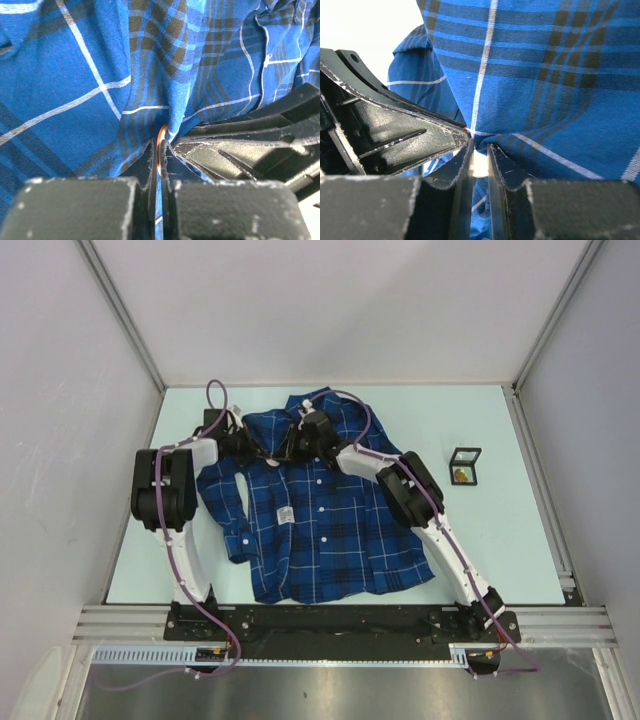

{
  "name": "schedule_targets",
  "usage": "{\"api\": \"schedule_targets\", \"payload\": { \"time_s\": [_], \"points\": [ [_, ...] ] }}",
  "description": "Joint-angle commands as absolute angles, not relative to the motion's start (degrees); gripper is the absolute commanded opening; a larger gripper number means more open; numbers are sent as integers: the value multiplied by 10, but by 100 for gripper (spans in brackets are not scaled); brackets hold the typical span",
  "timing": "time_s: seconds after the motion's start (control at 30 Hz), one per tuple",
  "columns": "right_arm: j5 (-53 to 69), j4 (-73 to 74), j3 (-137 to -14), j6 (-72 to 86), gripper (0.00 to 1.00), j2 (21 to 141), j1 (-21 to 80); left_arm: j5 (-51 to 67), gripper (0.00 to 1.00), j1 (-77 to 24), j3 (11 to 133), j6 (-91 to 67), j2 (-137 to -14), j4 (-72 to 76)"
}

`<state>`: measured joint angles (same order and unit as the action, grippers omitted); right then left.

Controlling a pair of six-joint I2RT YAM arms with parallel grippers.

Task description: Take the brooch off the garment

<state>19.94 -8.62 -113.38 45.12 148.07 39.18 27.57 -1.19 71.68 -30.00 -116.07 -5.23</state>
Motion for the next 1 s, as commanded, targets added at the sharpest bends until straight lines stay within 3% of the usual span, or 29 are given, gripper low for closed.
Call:
{"api": "schedule_targets", "payload": {
  "time_s": [0.0, 0.6, 0.83, 0.97],
  "points": [
    [145, -14, -1158, 377, 21, 1488, 435, 316, 0, -26, 736, -309, -1135, -61],
    [52, 108, -1215, 263, 22, 1502, 476, 314, 0, -25, 819, -314, -1167, -155],
    [35, 70, -1142, 275, 25, 1457, 457, 158, 0, -49, 854, -232, -1157, -245],
    [107, -16, -1078, 322, 34, 1426, 419, 70, 0, -83, 874, -197, -1158, -294]
  ]
}}
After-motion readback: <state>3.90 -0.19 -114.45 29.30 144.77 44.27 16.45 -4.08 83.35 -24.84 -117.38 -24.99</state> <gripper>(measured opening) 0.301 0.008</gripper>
